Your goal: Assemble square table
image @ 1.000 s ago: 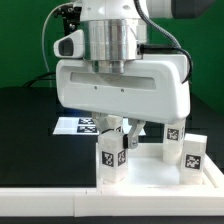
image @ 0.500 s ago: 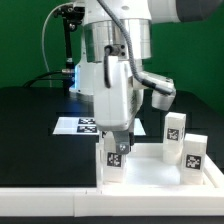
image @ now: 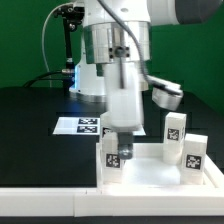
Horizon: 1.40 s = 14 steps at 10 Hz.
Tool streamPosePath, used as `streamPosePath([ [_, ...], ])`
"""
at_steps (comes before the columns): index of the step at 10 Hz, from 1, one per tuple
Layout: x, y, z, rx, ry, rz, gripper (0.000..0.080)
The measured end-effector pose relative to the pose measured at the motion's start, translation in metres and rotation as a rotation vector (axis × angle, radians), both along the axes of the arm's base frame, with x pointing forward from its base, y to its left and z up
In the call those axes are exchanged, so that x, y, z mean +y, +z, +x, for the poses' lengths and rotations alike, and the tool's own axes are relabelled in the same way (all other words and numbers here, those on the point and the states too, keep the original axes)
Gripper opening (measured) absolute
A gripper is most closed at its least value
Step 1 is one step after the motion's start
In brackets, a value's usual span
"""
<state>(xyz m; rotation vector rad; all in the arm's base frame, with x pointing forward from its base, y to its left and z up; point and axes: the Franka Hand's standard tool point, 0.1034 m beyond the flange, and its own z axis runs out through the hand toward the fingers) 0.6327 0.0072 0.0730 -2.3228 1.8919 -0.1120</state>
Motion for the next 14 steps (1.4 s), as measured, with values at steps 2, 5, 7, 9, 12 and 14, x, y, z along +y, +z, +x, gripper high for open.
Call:
streamPosePath([
  [2,-0.001,0.000,0.000,-0.011,0.197,-0.034,0.0648],
  [5,-0.004,0.000,0.000,-0.019,0.419,-0.076,0.0648],
  [7,-0.008,0.005,0.004,-0.010,0.885,-0.154,0.0648],
  [9,-0.009,0.004,0.003,-0.009,0.882,-0.155,0.0637],
  [12,-0.010,0.004,0.003,0.001,0.703,-0.131,0.0290],
  [14,-0.010,0.005,0.003,0.022,0.422,-0.095,0.0290],
])
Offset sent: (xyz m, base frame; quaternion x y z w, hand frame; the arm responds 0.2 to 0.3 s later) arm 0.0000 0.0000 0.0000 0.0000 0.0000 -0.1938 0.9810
